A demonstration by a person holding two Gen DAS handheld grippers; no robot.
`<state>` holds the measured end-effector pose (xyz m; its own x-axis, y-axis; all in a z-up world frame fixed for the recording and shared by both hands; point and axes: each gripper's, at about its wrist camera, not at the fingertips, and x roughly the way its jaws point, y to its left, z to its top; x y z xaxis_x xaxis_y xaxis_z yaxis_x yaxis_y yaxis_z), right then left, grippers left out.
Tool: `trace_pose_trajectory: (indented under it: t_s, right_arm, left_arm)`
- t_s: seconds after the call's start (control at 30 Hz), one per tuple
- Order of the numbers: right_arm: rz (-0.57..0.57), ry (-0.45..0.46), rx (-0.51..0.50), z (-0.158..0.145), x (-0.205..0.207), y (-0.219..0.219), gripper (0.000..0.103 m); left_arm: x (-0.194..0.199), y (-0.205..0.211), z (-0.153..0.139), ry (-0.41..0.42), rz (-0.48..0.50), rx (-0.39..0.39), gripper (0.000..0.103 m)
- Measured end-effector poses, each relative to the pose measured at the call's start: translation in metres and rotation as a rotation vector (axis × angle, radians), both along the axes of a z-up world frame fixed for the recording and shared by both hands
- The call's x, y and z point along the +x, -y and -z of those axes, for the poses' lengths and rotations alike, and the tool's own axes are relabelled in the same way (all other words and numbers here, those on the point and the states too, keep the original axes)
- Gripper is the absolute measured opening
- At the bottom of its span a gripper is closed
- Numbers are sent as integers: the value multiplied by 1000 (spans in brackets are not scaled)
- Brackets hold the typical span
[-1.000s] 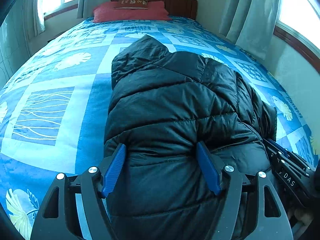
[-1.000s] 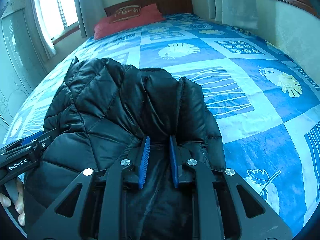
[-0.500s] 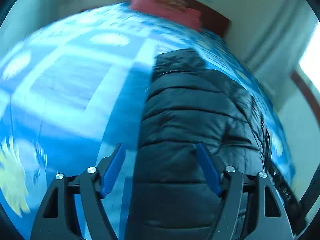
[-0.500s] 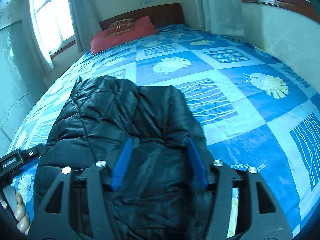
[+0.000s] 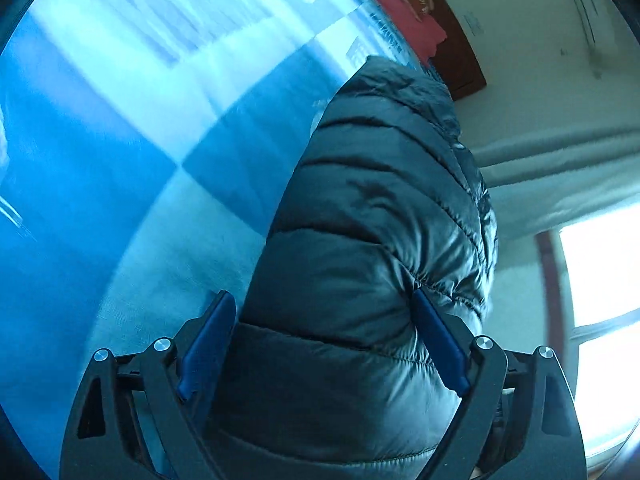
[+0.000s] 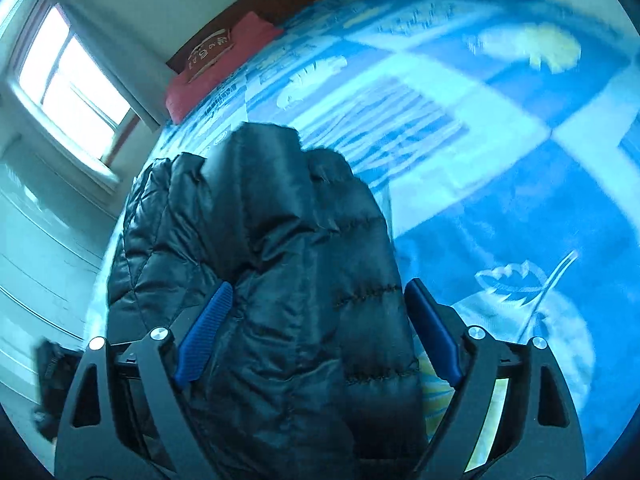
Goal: Fold large clothes
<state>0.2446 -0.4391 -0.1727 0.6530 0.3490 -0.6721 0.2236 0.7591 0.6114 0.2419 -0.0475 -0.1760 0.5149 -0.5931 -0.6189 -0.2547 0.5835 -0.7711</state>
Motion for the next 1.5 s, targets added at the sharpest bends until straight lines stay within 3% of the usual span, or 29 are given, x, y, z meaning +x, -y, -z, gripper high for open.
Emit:
trace_pose_trajectory:
  t_s: [0.07, 0.27, 0.43, 0.53, 0.83, 1.13, 1.5]
  right_arm:
    - [-1, 3, 85, 10, 1, 8, 92]
    - [-68, 11, 126, 13, 9, 3, 92]
    - [-79, 22, 137, 15, 10, 2, 75]
    - [-85, 35, 217, 21, 7, 2, 60]
    - [-72, 93, 214, 4, -8, -8, 41]
    - [-137, 137, 240, -9, 3, -53, 37]
    - [-259, 143, 274, -16, 57, -140, 37]
  left_arm:
    - [1, 0, 2, 3, 4, -21, 90]
    - [10, 10, 4, 9, 32, -49, 93]
    - [14, 21, 3, 13, 52, -35, 91]
    - [15, 24, 0, 14, 54, -20, 87]
    - [12, 20, -15, 52, 84, 5, 77]
    - [2, -21, -39, 112, 53, 57, 76]
    - [13, -100, -49, 141, -52, 97, 76]
